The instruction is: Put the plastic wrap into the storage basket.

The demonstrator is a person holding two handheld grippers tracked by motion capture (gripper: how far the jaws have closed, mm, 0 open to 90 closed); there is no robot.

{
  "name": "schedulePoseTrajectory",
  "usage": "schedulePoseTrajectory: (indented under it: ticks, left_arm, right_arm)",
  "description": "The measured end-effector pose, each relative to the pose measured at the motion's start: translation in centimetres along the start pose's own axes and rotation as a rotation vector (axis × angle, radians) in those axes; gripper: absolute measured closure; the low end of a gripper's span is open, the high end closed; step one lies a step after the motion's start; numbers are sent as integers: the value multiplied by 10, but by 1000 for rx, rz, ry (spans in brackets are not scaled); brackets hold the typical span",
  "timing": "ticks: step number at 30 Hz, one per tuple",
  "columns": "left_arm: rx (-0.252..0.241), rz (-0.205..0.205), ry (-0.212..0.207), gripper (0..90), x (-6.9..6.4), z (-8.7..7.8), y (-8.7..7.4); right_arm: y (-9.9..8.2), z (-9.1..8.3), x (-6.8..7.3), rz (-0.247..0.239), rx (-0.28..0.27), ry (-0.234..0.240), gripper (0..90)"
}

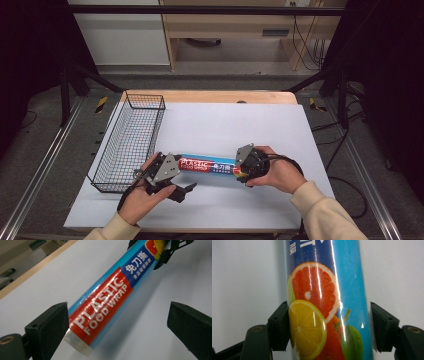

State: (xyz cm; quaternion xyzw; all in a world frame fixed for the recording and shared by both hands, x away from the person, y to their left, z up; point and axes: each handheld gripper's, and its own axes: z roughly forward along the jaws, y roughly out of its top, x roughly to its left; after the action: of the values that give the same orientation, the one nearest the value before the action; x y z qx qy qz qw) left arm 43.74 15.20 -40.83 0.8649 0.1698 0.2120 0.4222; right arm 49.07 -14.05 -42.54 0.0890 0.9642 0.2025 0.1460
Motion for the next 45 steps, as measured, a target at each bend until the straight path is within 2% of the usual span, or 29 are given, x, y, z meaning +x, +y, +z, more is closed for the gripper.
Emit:
schedulePoseTrajectory:
  ticks: [1,8,12,16,20,27,33,34,36,40,42,45]
  left_arm:
    - [5,16,-2,40,3,1,5]
    - [53,90,-21,40,21,12,34]
    - [71,137,-44,40,24,20,47]
    - [102,189,-77,41,24,29,58]
    - [133,214,-89,44,23,35,64]
    - [165,267,-99,52,18,44,74]
    - [228,317,-109,74,7,53,79]
    - [220,316,-111,76,6,54,80]
    - [240,329,-111,89,5,56,82]
    - [275,357,-114,114,3,58,84]
    - [310,380,-120,126,3,59,85]
    - [331,386,-114,139,3,62,85]
  right_arm:
    - [0,-3,-1,-18,6,-2,303]
    - [3,-21,-7,-45,15,-27,304]
    - [5,-30,-11,-63,14,-32,305]
    - [6,-37,-15,-78,12,-27,306]
    - [8,-43,-15,-82,5,-25,306]
    - [11,-56,-13,-90,4,-20,307]
    - [15,-65,-13,-101,9,-17,308]
    - [16,-67,-13,-100,4,-13,308]
    - [17,-69,-12,-103,1,-4,309]
    - [20,-71,-11,-112,5,-9,309]
    - [22,-71,-10,-115,7,-14,309]
    - [23,-71,-10,-121,9,-11,310]
